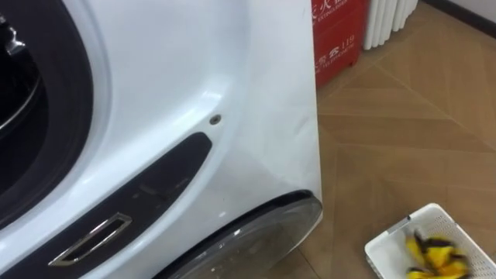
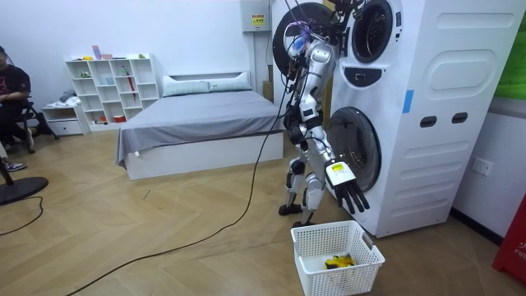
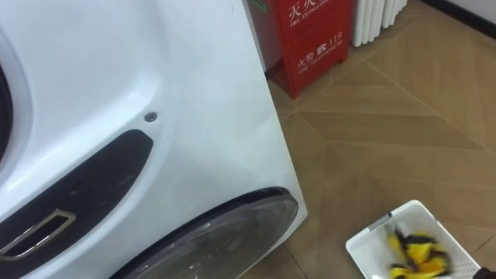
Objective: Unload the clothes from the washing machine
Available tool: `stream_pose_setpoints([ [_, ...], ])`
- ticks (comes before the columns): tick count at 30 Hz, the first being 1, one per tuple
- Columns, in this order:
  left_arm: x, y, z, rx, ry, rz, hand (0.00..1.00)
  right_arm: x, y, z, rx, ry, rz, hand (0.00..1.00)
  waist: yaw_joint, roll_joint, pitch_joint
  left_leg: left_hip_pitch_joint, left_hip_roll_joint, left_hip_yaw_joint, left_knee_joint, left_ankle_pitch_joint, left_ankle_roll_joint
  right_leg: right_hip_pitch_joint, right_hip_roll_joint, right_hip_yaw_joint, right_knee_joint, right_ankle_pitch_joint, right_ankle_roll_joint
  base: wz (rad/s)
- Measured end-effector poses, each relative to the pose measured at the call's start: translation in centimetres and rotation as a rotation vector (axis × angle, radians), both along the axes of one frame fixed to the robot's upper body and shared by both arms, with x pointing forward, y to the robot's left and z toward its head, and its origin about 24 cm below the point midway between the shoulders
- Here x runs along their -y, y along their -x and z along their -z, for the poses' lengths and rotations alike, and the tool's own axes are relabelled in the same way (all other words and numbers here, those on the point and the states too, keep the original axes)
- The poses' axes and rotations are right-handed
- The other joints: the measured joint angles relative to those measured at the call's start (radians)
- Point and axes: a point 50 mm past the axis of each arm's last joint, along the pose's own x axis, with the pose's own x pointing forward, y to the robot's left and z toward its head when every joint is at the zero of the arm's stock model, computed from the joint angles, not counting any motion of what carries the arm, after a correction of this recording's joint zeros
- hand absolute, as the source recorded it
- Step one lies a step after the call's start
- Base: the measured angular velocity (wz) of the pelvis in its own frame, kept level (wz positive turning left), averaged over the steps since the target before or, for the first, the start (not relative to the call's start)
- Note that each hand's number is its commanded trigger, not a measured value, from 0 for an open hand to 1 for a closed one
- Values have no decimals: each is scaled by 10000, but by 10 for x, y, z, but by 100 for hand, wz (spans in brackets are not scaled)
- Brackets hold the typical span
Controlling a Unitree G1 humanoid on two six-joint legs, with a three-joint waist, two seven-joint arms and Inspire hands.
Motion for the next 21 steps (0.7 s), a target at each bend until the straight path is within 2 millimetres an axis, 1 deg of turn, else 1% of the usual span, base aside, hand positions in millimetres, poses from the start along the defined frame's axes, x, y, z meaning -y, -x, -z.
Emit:
stream_pose_setpoints([
  [7,0,-1,0,66,9,22,0,1,0,-2,138,72,99,0,6,-9,6,1,-1,-3,6,0,0,-4,-8,-7,24,-2,-3,0],
  [9,1,-2,-1,138,46,53,0,1,0,-2,133,71,102,0,5,-23,17,1,-3,-4,8,0,0,-8,-12,-9,31,-2,-3,0],
  [10,1,-2,-1,158,63,60,0,1,0,-2,132,71,102,0,5,-59,43,-1,-4,-4,9,0,0,-9,-13,-9,31,-2,-3,0],
  [11,1,-3,-1,222,80,78,0,1,0,-2,131,73,103,0,5,-45,32,-2,-6,-5,11,0,0,-11,-13,-8,31,-6,-5,0],
  [12,2,-3,-2,277,87,91,0,1,0,-2,126,77,100,0,3,-75,52,-1,-7,-5,10,0,0,-9,-13,-7,33,-11,-7,0],
  [16,2,-2,-2,414,89,133,0,1,4,-2,112,189,-15,0,-3,-105,72,-4,-7,-37,40,0,0,17,-45,-71,33,-28,-22,4],
  [19,2,0,-2,388,83,120,0,1,16,2,-275,370,-102,0,-3,-220,99,102,-15,-75,54,0,0,147,-80,-144,59,-80,-28,7],
  [21,1,6,-1,299,50,65,0,-1,21,4,-330,385,-241,0,34,-404,99,325,-14,-133,0,1,-5,375,-89,-188,61,-142,-44,0],
])
